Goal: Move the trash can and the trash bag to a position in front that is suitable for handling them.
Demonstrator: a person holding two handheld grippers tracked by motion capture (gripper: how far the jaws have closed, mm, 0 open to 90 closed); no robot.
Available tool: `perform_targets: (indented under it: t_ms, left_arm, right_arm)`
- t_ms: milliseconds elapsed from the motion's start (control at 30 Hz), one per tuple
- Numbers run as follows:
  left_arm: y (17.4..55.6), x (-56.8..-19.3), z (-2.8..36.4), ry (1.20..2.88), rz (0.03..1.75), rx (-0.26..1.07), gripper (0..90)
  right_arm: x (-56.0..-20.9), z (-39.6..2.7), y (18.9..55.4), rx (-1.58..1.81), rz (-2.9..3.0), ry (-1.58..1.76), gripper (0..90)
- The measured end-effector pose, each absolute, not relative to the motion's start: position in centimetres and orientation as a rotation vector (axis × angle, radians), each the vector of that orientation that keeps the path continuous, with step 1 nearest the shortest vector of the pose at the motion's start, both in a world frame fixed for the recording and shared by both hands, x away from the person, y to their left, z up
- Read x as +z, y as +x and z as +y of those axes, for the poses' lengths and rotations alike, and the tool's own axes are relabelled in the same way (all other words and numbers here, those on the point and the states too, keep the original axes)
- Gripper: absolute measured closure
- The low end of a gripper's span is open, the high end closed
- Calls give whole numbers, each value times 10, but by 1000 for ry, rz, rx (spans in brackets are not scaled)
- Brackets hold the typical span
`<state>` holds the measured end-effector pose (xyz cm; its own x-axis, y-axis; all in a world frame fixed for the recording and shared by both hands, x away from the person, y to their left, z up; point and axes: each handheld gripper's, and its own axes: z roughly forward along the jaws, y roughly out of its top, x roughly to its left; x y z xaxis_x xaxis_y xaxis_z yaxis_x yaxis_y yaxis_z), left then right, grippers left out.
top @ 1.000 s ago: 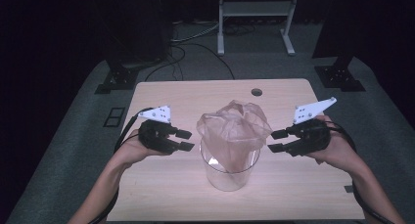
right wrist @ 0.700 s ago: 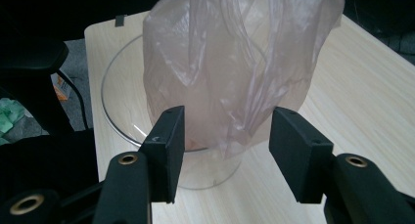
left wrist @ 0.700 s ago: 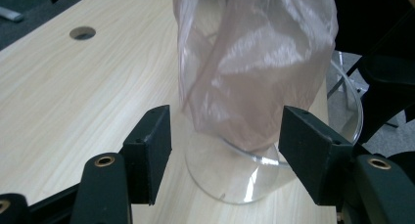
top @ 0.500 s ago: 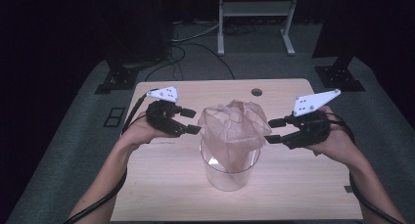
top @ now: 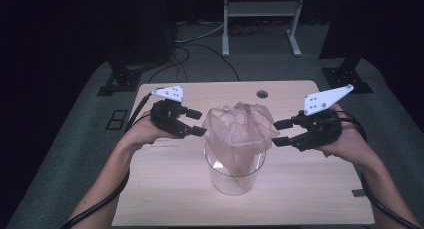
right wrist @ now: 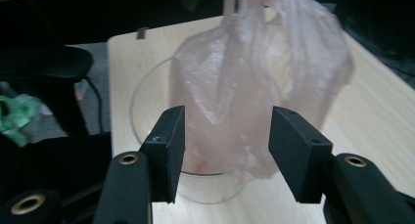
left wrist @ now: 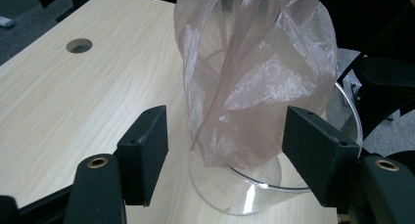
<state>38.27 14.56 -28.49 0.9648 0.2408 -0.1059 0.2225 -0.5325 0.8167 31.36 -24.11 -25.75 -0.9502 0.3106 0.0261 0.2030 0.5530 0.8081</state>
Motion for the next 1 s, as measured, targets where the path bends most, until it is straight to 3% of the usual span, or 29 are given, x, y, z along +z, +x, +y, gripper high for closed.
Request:
perform_targets:
  t_ms: [467,700,900,1000]
  left_arm:
    - [403,-285,125,2175,273,17,341]
    - [402,-287,119,2192,140,-35,663]
    - [379,-284,127,2176,42,-71,819]
    - [363,-284,134,2176,15,-87,832]
  right_arm:
    - [-266,-209,350,1217,2739,418,417]
    - [-277,-201,368,1218,2788,451,410]
    - [-279,-196,356,1211,2883,414,755]
    - [-279,-195,344,1161,2920,385,846]
